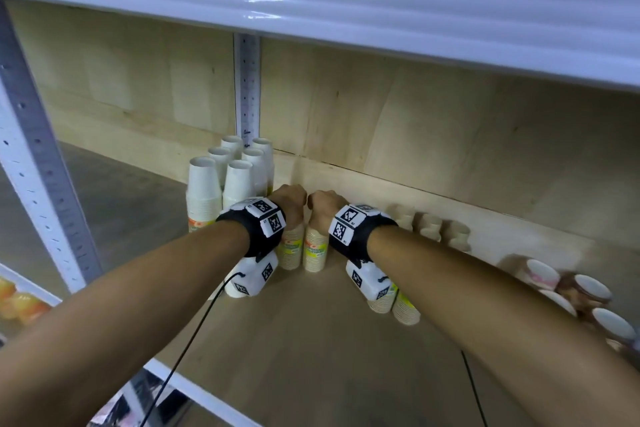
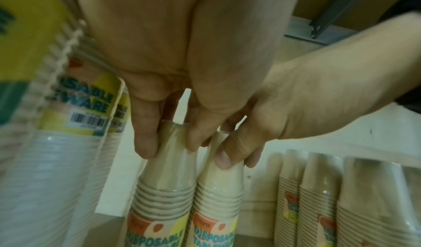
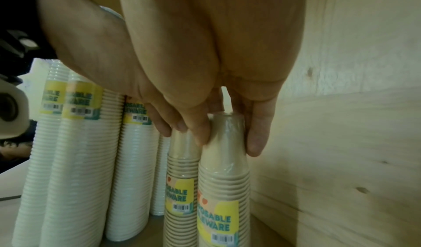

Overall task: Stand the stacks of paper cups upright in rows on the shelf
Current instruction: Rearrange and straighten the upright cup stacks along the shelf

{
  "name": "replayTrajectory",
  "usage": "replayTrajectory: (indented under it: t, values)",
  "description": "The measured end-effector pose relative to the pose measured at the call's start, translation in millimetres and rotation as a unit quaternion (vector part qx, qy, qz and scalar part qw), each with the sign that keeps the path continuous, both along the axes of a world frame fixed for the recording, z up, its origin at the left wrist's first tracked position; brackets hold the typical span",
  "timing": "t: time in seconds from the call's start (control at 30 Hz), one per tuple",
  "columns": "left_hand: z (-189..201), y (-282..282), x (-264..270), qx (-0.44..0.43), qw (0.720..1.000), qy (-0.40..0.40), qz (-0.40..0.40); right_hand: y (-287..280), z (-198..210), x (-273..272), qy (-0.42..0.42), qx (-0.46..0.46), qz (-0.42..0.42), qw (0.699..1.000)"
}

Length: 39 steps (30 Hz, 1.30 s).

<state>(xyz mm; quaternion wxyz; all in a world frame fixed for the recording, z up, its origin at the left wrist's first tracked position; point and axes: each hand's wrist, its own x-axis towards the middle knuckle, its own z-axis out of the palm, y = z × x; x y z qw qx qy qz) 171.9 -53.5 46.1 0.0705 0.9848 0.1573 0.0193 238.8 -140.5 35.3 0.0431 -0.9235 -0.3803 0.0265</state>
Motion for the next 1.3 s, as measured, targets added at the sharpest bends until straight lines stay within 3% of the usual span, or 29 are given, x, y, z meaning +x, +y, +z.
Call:
replayTrajectory:
  t: [0.43, 0.67, 1.1, 1.3]
  values:
    - [28.3, -44.3, -22.2, -0.004, 0.991, 0.107, -0.077, -61.7, 22.8, -48.6, 0.047, -0.004, 0.011, 0.999]
    - [40.6, -79.8, -26.0, -0.103, 0.971, 0.183, -0.115, -118.3, 39.9, -59.5, 0.107, -0.011, 0.009, 0.994]
    - [41.6, -161.8, -12.1, -0.086, 0.962, 0.174, -0.194, -227.0, 56.5, -56.2, 0.144, -0.036, -0.094, 0.984]
    - [42.6, -189.6, -6.0, -0.074, 0.956, 0.158, -0.235, -260.1, 53.0, -46.6, 0.106, -0.022, -0.157, 0.982]
